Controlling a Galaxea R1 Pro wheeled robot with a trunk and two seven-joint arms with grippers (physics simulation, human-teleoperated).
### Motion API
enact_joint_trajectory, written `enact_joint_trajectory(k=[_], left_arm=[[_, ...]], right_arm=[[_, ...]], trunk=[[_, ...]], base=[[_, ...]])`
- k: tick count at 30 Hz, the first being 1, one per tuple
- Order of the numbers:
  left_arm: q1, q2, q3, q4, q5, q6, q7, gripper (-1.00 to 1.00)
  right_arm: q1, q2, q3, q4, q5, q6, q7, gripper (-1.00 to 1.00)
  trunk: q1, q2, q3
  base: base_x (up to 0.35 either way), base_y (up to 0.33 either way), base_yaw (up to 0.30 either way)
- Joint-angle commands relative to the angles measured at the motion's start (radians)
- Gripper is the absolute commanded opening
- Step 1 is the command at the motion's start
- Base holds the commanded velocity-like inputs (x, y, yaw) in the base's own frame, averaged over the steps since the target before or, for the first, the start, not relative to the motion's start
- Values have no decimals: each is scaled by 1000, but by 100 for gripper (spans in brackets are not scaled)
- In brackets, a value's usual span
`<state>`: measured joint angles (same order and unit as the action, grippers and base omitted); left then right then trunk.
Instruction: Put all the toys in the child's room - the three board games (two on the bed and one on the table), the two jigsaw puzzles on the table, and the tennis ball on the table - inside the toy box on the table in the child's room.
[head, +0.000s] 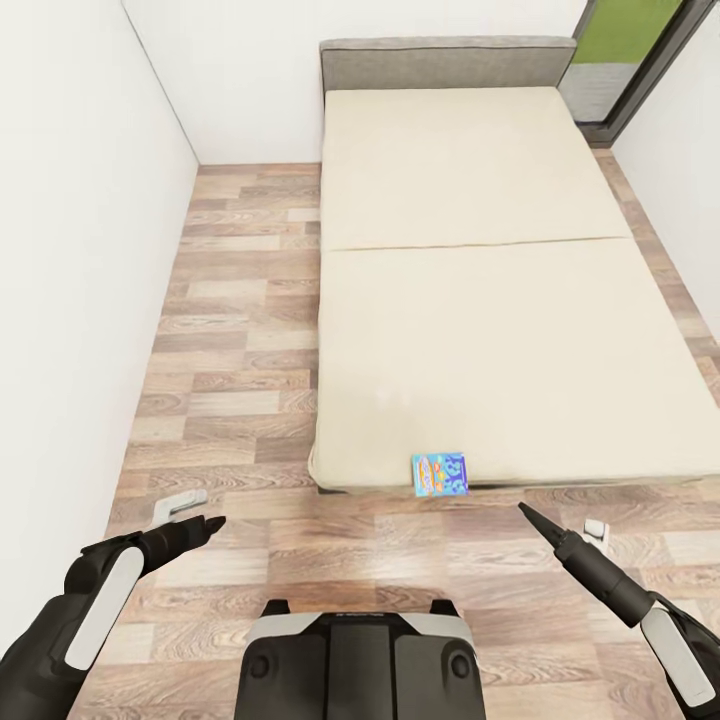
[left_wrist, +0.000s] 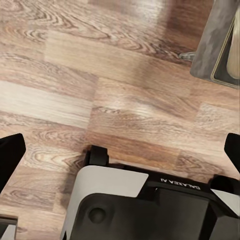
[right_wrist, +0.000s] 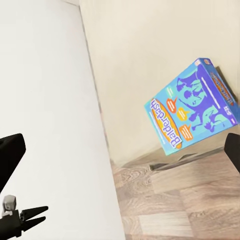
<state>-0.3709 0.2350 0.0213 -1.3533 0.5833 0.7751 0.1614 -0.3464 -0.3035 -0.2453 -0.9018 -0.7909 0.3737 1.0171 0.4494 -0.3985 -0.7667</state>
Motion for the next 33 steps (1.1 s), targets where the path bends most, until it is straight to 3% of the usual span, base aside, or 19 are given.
enact_joint_trajectory(k=[1, 16, 33], left_arm=[[0, 0, 0, -2, 11, 4, 9, 100], [0, 0, 0, -3, 10, 4, 9, 100], [0, -2, 0, -4, 10, 4, 9, 100]], right_arm=[[0, 0, 0, 2, -7, 9, 1, 100], [0, 1, -3, 8, 46, 8, 0, 100], [0, 1, -3, 8, 51, 8, 0, 100]], trunk=[[1, -1, 1], [1, -1, 25], [1, -1, 53]], base=[[0, 0, 0], [0, 0, 0], [0, 0, 0]])
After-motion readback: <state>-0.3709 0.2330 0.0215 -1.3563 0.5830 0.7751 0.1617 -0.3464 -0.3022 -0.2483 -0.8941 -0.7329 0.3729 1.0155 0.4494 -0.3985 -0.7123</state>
